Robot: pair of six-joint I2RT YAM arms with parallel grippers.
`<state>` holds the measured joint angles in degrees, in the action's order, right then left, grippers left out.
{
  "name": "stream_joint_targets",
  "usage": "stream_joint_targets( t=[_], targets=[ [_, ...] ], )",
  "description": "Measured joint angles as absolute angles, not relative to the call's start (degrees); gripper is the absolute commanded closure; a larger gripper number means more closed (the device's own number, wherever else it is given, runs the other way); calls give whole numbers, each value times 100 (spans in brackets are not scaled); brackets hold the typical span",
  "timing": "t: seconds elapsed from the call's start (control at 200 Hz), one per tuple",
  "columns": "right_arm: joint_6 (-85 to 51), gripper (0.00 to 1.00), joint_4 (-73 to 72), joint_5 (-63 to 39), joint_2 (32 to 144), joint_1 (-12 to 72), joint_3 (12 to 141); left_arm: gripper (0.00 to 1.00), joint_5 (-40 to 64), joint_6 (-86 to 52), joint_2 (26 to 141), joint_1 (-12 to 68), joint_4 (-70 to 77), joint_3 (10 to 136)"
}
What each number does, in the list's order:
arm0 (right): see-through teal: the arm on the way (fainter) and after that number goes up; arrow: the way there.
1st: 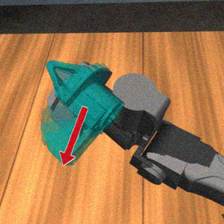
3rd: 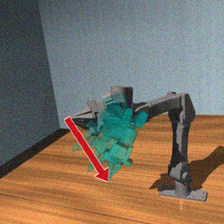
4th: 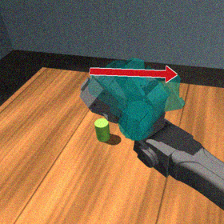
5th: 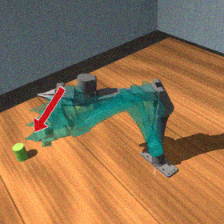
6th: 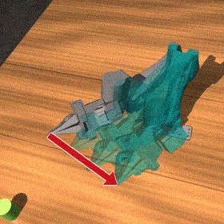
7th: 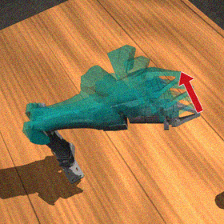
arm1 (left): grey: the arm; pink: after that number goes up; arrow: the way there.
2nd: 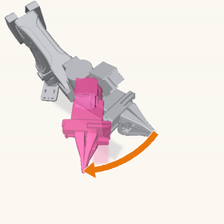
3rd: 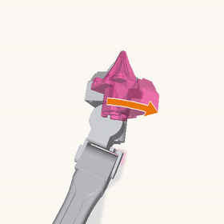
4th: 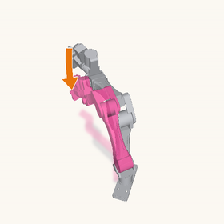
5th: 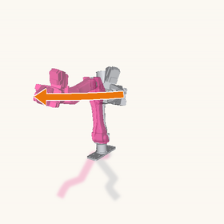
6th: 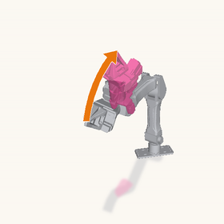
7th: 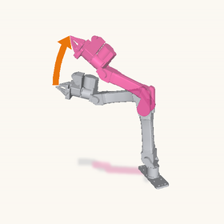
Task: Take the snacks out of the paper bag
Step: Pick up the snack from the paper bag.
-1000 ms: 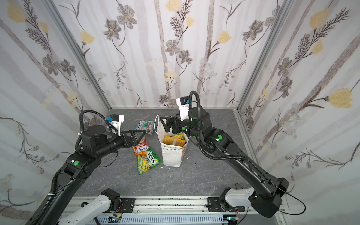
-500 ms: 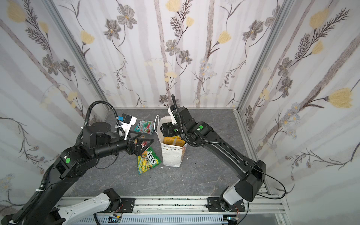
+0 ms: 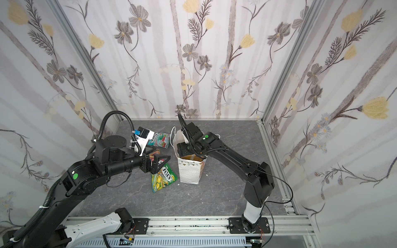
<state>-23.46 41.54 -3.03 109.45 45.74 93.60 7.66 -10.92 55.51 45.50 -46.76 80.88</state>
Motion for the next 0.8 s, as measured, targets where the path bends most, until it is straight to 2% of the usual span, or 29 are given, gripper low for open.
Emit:
stream_joint_targets(
  t=[0.799],
  targets=[
    [-2196, 17, 4007, -102, 11869, 4606, 8842, 0, 607, -1070, 5575, 4569, -4731, 8062]
  ],
)
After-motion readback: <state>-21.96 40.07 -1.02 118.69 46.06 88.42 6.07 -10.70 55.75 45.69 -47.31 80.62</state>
